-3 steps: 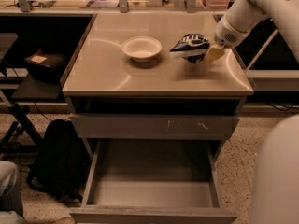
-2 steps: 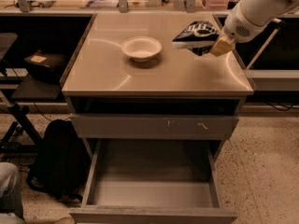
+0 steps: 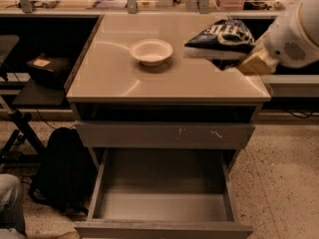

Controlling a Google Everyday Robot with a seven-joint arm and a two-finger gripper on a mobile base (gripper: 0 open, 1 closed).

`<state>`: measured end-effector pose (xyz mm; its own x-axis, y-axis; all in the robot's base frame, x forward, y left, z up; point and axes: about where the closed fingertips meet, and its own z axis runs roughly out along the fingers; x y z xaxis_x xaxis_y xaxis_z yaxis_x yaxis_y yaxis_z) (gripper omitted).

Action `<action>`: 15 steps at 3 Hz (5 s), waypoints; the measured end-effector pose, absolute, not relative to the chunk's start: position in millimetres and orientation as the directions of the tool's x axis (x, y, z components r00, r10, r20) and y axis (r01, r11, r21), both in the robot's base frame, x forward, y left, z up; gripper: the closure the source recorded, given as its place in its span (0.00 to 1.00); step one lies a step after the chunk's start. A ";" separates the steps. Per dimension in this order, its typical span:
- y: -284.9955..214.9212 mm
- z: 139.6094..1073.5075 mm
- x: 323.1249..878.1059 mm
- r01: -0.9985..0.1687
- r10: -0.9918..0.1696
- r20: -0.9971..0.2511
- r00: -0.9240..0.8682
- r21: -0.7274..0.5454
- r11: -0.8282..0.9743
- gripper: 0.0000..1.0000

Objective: Place blue chip bag into middle drawer

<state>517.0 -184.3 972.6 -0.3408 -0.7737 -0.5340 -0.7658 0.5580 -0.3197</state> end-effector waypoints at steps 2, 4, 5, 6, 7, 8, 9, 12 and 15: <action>-195.4 944.5 489.3 -0.774 -0.776 -0.497 -0.388 -0.283 0.567 1.00; -169.0 921.5 403.3 -0.830 -0.811 -0.453 -0.370 -0.230 0.508 1.00; -164.7 883.3 382.4 -0.844 -0.812 -0.435 -0.389 -0.186 0.503 1.00; -161.2 837.5 403.9 -0.842 -0.807 -0.439 -0.395 -0.180 0.509 1.00; -160.9 838.1 403.2 -0.842 -0.808 -0.438 -0.394 -0.179 0.509 1.00; -166.8 836.3 387.5 -0.830 -0.798 -0.438 -0.414 -0.178 0.529 1.00; -166.6 795.7 361.7 -0.822 -0.756 -0.487 -0.437 -0.125 0.555 1.00; -95.3 596.3 441.5 -0.855 -0.700 -0.587 -0.406 -0.027 0.519 1.00; -67.3 570.3 470.5 -0.875 -0.675 -0.649 -0.351 -0.029 0.483 1.00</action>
Offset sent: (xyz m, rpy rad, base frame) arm -0.0270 -0.0009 -0.0241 -0.0106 0.0564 0.0092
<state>470.5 -67.3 570.3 -0.3511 -0.6745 -0.6494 -0.8750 0.4832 -0.0288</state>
